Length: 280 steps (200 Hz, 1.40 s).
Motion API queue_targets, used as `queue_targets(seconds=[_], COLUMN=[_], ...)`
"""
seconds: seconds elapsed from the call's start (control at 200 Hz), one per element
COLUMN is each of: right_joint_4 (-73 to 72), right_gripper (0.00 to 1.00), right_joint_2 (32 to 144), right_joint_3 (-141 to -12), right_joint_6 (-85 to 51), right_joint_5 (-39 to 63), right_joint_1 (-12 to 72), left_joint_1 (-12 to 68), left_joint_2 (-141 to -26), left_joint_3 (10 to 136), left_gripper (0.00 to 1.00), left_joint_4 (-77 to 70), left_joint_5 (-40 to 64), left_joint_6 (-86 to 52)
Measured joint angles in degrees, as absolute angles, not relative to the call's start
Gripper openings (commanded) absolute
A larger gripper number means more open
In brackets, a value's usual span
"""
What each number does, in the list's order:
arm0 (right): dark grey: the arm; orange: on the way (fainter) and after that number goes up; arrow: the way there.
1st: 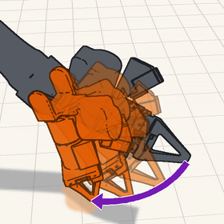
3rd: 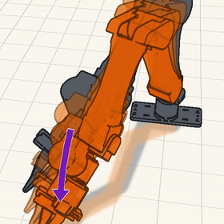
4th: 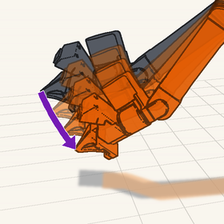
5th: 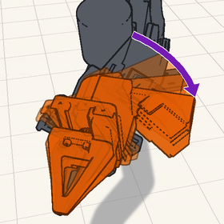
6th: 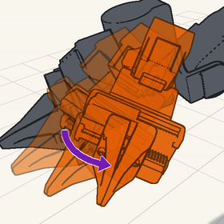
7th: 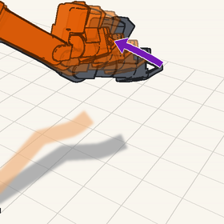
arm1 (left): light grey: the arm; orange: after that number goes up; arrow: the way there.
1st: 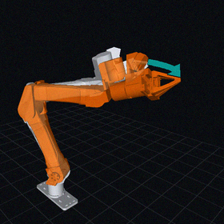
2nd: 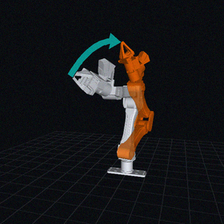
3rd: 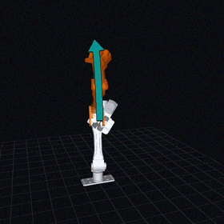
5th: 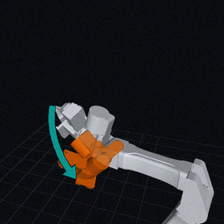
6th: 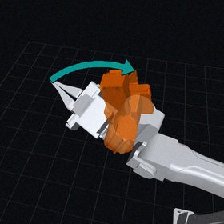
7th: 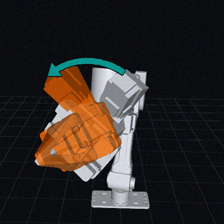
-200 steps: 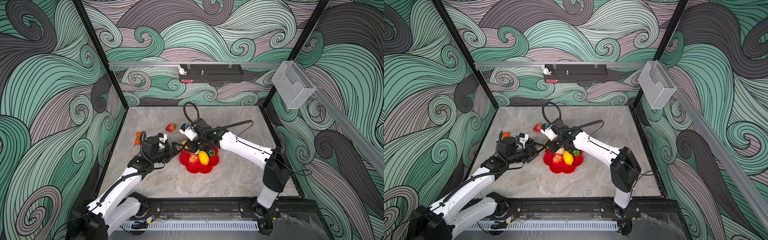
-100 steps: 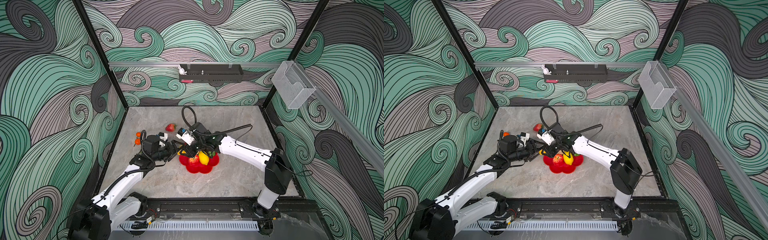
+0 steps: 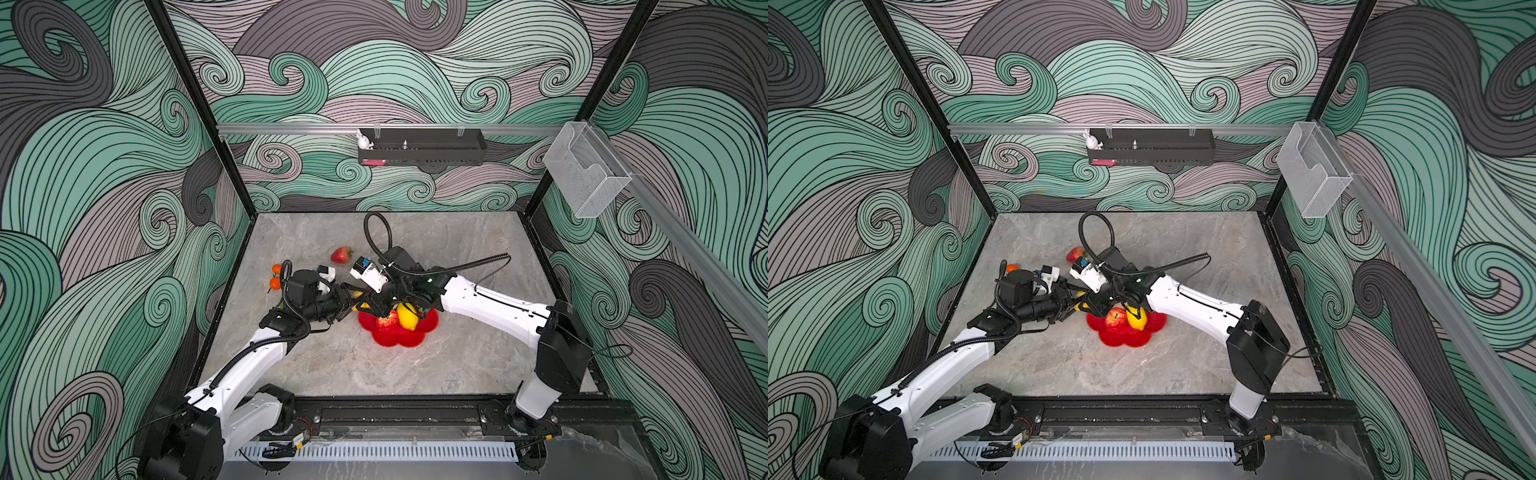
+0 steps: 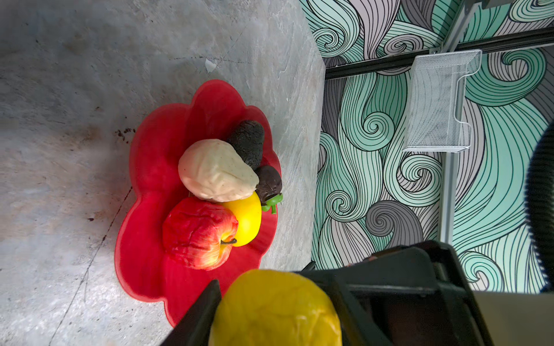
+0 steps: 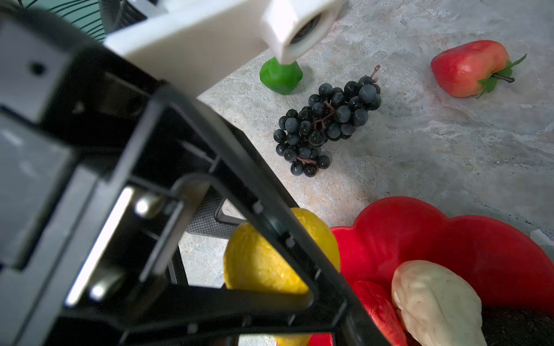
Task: Arrange fruit in a fruit bowl
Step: Pass the fruit.
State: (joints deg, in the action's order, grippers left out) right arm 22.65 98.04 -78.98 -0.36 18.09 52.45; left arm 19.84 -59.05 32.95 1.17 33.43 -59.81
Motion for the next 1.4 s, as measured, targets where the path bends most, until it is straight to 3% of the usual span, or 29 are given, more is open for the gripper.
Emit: queue_targets(seconds=[0.05, 0.375, 0.635, 0.826, 1.191, 1.401], right_joint_4=[22.76, 20.12, -0.73, -18.98, -41.41, -45.30], right_gripper=[0.42, 0.63, 0.67, 0.74, 0.71, 0.62], right_joint_2=[98.04, 97.36, 88.71, 88.51, 91.77, 92.53], right_joint_3=[-78.98, -77.58, -60.82, -53.39, -50.09, -50.00], right_joint_6=[-0.36, -2.90, -9.78, -14.85, -21.52, -22.61], right_joint_5=[18.02, 16.64, 16.62, 16.78, 19.88, 20.84], right_joint_1=[52.49, 52.42, 50.72, 50.57, 50.54, 50.54], left_joint_1=[19.84, 19.22, 18.76, 18.76, 19.57, 20.12], left_joint_2=[-59.02, -59.53, -59.51, -55.66, -52.90, -52.90], left_joint_3=[32.99, 33.89, 32.16, 32.05, 30.17, 29.69], left_gripper=[0.43, 0.43, 0.43, 0.43, 0.43, 0.43], left_joint_4=[1.39, 2.52, -4.19, -7.73, -14.20, -15.51], left_joint_5=[33.47, 33.43, 33.01, 30.85, 29.54, 29.50], left_joint_6=[-59.61, -60.34, -72.14, -80.12, -88.58, -90.39])
